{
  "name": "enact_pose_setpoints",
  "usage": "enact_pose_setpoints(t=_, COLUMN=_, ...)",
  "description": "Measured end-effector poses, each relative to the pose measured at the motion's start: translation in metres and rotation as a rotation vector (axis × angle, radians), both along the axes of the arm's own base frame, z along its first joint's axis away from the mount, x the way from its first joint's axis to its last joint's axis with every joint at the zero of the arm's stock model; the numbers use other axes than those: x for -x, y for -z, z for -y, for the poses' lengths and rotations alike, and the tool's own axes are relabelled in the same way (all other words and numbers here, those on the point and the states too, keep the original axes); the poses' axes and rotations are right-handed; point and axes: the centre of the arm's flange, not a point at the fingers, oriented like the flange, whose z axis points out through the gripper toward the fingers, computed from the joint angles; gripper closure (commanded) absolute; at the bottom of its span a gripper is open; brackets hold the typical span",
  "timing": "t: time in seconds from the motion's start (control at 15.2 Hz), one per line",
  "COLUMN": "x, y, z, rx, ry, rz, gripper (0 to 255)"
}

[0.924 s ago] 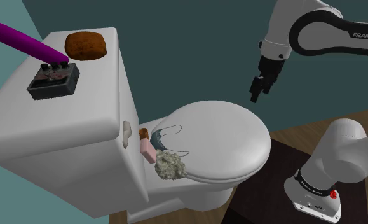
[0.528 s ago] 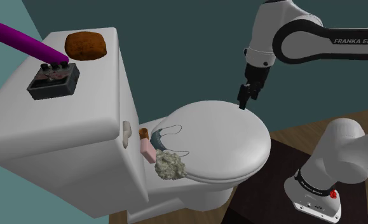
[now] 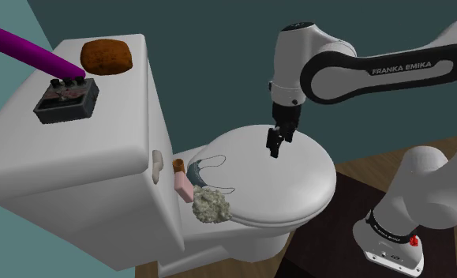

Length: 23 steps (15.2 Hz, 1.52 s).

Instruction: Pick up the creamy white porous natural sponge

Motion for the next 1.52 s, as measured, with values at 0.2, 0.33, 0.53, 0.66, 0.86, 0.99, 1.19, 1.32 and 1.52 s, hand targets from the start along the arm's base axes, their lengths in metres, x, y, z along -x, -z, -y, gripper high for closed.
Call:
enact_pose_setpoints(t=0.2, x=-0.016, y=0.01, z=-0.037, rx=-0.002, ry=-0.042, rz=-0.016, gripper=0)
enact_pose_setpoints(t=0.33, x=-0.026, y=0.023, z=-0.056, rx=-0.003, ry=-0.07, rz=-0.028, gripper=0)
enact_pose_setpoints(t=0.53, x=-0.044, y=0.04, z=-0.093, rx=-0.005, ry=-0.112, rz=-0.044, gripper=0)
enact_pose_setpoints(t=0.66, x=-0.052, y=0.05, z=-0.118, rx=-0.006, ry=-0.141, rz=-0.056, gripper=0)
enact_pose_setpoints(t=0.86, x=-0.059, y=0.065, z=-0.153, rx=-0.007, ry=-0.182, rz=-0.073, gripper=0)
enact_pose_setpoints(t=0.99, x=-0.067, y=0.076, z=-0.179, rx=-0.009, ry=-0.21, rz=-0.084, gripper=0)
enact_pose_setpoints(t=1.19, x=-0.074, y=0.092, z=-0.209, rx=-0.01, ry=-0.243, rz=-0.097, gripper=0)
enact_pose_setpoints(t=1.32, x=-0.073, y=0.103, z=-0.212, rx=-0.011, ry=-0.248, rz=-0.1, gripper=0)
enact_pose_setpoints(t=1.52, x=-0.074, y=0.119, z=-0.212, rx=-0.011, ry=-0.249, rz=-0.1, gripper=0)
